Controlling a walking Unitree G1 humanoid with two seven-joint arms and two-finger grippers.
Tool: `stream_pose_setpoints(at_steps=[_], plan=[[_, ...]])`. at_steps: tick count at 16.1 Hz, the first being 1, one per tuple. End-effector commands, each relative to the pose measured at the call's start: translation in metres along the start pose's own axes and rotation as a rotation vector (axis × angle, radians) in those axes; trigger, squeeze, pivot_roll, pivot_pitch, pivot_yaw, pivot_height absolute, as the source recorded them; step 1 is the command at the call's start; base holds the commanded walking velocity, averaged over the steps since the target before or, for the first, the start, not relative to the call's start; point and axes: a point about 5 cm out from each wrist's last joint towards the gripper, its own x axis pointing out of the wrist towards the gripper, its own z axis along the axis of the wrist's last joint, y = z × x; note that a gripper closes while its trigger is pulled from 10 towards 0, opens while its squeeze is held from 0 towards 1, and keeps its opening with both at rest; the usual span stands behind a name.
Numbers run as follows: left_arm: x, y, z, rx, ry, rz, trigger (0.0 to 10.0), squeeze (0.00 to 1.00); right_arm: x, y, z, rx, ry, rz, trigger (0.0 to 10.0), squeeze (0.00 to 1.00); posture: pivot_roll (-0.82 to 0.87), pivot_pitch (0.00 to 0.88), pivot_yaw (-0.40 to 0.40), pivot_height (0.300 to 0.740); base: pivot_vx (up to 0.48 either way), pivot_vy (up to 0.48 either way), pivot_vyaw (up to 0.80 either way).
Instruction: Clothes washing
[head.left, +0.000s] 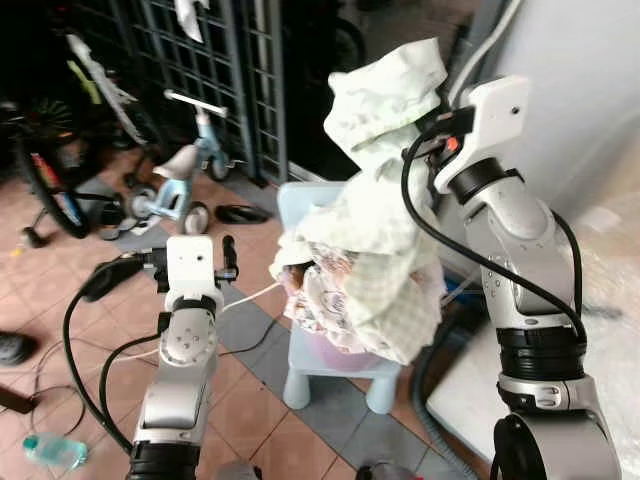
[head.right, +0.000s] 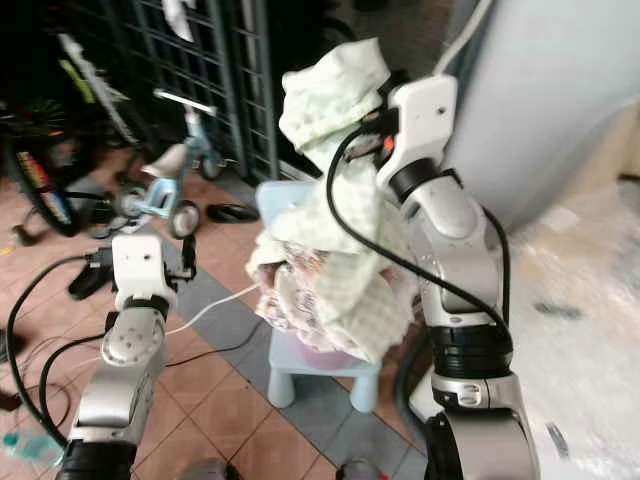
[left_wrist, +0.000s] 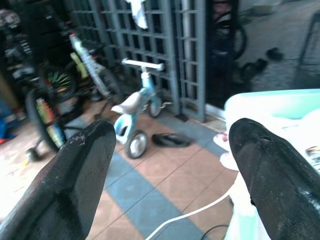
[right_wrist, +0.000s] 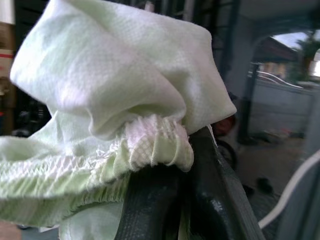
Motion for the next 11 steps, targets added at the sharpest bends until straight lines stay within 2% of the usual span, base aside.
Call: stream_pose_setpoints(at_steps=[1, 2, 5, 8, 11], plan=[[0.001, 0.001, 0.0, 0.009, -0.008, 0.021, 10.0, 0.0, -0.002, -0.004, -0.004, 0.008, 0.008, -0.019, 10.0, 0.0, 0.0, 0.0, 0.012, 0.74, 0.0, 0.0, -0.66], [0.001, 0.002, 0.001, 0.016, -0.01, 0.056, 10.0, 0.0, -0.006, -0.003, -0.012, 0.019, 0.037, -0.031, 10.0, 0.0, 0.0, 0.0, 0.01, 0.74, 0.0, 0.0, -0.59], [0.001, 0.002, -0.001, 0.012, -0.001, 0.053, 10.0, 0.0, -0.007, -0.001, -0.016, 0.023, 0.049, -0.033, 10.0, 0.0, 0.01, 0.0, 0.01, 0.74, 0.0, 0.0, -0.54], [0.001, 0.003, -0.001, 0.012, -0.003, 0.048, 10.0, 0.0, -0.01, 0.002, -0.022, 0.025, 0.062, -0.031, 10.0, 0.0, 0.01, 0.0, 0.012, 0.74, 0.0, 0.0, 0.0], [0.001, 0.003, -0.001, 0.016, -0.003, 0.048, 10.0, 0.0, -0.013, 0.004, -0.026, 0.024, 0.074, -0.028, 10.0, 0.0, 0.01, 0.0, 0.014, 0.74, -0.263, 0.0, 0.0]])
